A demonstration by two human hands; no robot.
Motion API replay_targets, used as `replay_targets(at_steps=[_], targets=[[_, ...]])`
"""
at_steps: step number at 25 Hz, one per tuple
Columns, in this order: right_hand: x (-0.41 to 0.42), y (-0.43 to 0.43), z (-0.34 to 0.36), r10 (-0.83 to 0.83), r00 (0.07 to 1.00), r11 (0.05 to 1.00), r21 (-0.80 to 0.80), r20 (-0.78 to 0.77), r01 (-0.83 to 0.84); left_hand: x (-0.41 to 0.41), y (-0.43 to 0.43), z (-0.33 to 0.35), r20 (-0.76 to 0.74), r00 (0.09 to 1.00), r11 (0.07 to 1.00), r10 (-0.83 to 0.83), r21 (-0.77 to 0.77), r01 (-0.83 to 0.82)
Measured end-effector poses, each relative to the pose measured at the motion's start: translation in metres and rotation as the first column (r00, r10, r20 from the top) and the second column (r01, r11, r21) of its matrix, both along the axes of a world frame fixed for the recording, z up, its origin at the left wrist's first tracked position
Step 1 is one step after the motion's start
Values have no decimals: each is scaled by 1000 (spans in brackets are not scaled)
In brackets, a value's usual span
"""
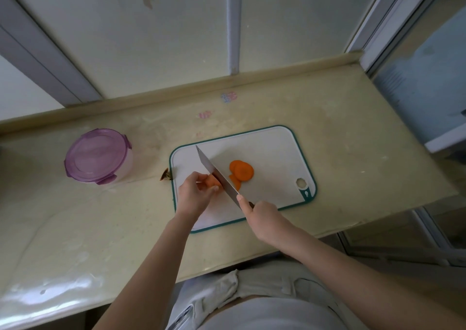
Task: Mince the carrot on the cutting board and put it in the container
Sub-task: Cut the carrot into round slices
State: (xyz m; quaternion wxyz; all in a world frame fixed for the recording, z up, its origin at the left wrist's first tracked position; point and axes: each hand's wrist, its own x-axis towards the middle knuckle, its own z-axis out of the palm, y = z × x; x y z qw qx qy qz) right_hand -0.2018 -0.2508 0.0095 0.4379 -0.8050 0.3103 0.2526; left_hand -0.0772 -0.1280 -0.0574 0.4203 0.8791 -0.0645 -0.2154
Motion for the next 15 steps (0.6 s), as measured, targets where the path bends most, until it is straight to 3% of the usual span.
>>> replay_targets(at_steps=[7,12,15], targets=[[24,6,-27,-42,997,999,21,58,41,-2,-1,1,4,1000,1000,-2,-19,2],[39,19,-39,14,995,992,-122,102,-1,-5,2,-3,15,1000,1000,5,-31,-5],[40,9,-38,-46,993,998,-30,110,50,-3,2,-4,13,1000,1000,0,-27,1]])
